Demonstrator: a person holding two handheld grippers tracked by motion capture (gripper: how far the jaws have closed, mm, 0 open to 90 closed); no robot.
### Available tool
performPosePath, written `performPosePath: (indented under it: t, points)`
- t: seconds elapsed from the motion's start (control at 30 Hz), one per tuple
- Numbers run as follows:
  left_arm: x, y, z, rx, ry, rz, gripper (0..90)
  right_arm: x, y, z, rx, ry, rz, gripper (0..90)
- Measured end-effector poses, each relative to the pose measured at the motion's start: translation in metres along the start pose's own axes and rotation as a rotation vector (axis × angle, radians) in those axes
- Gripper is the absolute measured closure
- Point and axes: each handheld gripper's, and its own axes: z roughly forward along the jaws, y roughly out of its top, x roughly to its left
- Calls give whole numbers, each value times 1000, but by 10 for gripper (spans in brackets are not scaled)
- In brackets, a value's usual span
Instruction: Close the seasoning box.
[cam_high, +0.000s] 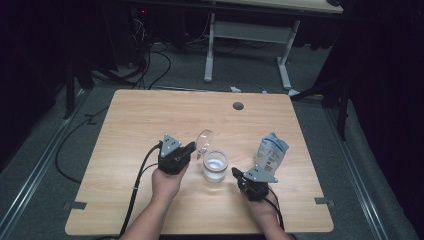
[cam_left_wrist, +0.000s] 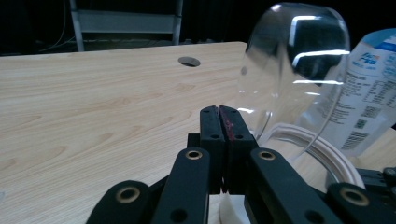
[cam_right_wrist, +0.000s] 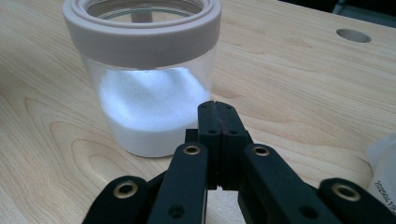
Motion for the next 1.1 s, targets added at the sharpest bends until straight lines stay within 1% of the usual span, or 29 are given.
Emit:
performPosePath:
  t: [0.13,0.23,0.33,0.5,0.53,0.63,0.77,0.83,0.87,0.93,1.0,1.1]
  points:
    - [-9,-3,-1,2,-22,24,886,1,0,0,2,1,-3,899]
    - [-13,-5,-1,-1,-28,31,883,1,-1,0,5,2,-6,899]
    - [-14,-8,-4,-3,-21,39,877,1,-1,0,3,3,-4,899]
    - [-8,-18,-11,14,-6,49,877,1,-1,1,3,4,-8,899]
    - [-6,-23,-14,24,4,59,876,1,-1,1,2,4,-8,899]
    - [1,-34,-22,42,18,70,875,1,0,1,0,4,-7,899]
    - [12,-52,-37,63,38,73,863,0,1,0,-5,5,4,898]
    - [21,-63,-48,75,60,87,845,0,4,-1,-13,3,5,899]
    - [27,-70,-55,87,75,87,832,0,6,-1,-17,4,6,899]
    - [40,-80,-69,110,110,89,771,-1,12,-2,-38,-4,-2,899]
    - [48,-85,-78,120,134,89,704,-2,16,-1,-44,-10,0,899]
    - [63,-92,-96,115,189,76,625,-5,19,0,-53,-13,23,898]
